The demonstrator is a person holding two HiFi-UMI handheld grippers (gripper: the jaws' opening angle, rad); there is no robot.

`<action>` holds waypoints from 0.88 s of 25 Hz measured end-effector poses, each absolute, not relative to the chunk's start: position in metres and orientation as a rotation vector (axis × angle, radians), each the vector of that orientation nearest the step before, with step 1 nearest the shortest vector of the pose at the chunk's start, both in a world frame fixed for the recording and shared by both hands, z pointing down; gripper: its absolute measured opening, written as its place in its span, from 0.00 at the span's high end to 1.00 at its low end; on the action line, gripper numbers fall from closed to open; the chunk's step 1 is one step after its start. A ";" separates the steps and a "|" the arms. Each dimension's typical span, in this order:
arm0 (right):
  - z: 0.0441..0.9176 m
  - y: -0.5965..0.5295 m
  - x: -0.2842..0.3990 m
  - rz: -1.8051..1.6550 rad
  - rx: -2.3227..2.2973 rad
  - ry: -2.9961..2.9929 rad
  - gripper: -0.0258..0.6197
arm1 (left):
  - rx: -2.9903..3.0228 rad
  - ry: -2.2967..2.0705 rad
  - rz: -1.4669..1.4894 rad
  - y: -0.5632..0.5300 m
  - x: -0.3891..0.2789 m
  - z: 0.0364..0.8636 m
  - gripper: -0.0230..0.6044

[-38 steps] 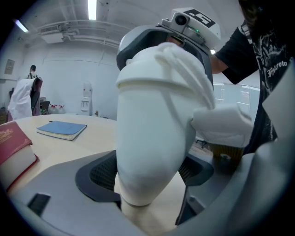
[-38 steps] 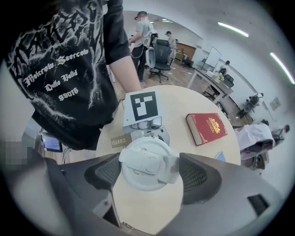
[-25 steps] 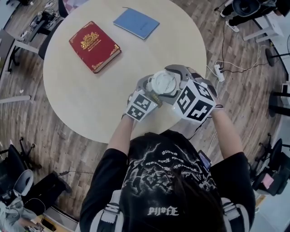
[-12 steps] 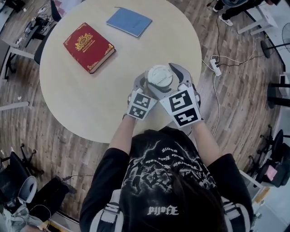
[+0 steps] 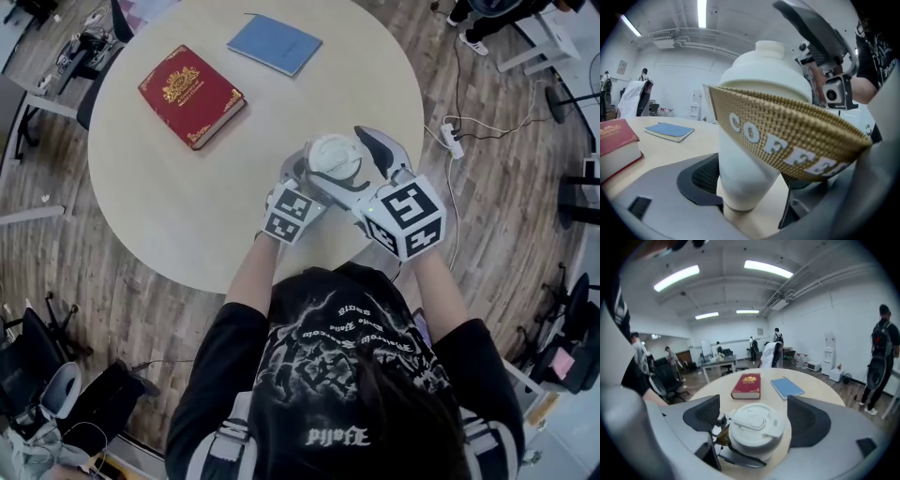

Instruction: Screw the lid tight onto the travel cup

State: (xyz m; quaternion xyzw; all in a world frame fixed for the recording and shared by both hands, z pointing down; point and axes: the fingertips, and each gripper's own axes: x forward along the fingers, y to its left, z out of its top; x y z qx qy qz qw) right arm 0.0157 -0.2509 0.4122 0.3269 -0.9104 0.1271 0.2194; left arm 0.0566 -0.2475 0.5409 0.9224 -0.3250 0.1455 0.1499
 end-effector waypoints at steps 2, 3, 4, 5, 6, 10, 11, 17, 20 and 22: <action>0.396 -0.251 0.017 0.399 0.768 -2.668 0.24 | 2.677 -0.894 0.447 -0.245 0.058 0.542 0.31; 0.390 -0.249 0.017 0.389 0.669 -2.710 0.21 | 2.686 -0.881 0.455 -0.244 0.059 0.542 0.31; 0.387 -0.245 0.016 0.366 0.548 -2.726 0.19 | 2.691 -0.873 0.457 -0.244 0.059 0.541 0.31; 0.386 -0.240 0.015 0.330 0.417 -2.713 0.19 | 2.693 -0.868 0.458 -0.243 0.059 0.541 0.31; 0.387 -0.235 0.015 0.269 0.291 -2.675 0.19 | 2.695 -0.866 0.458 -0.243 0.059 0.541 0.31; 0.403 -0.225 0.016 -0.097 -0.114 -2.421 0.21 | 2.701 -0.850 0.459 -0.244 0.058 0.542 0.31; 0.407 -0.222 0.015 -0.182 -0.207 -2.347 0.21 | 2.705 -0.839 0.468 -0.244 0.057 0.542 0.31; 0.414 -0.219 0.015 -0.572 -0.625 -2.000 0.21 | 2.704 -0.805 0.490 -0.240 0.061 0.542 0.31; 0.425 -0.217 0.026 -0.786 -0.830 -1.780 0.21 | 2.733 -0.736 0.516 -0.241 0.063 0.539 0.31; 0.435 -0.214 0.030 -0.938 -0.956 -1.648 0.21 | 2.748 -0.696 0.536 -0.240 0.064 0.539 0.31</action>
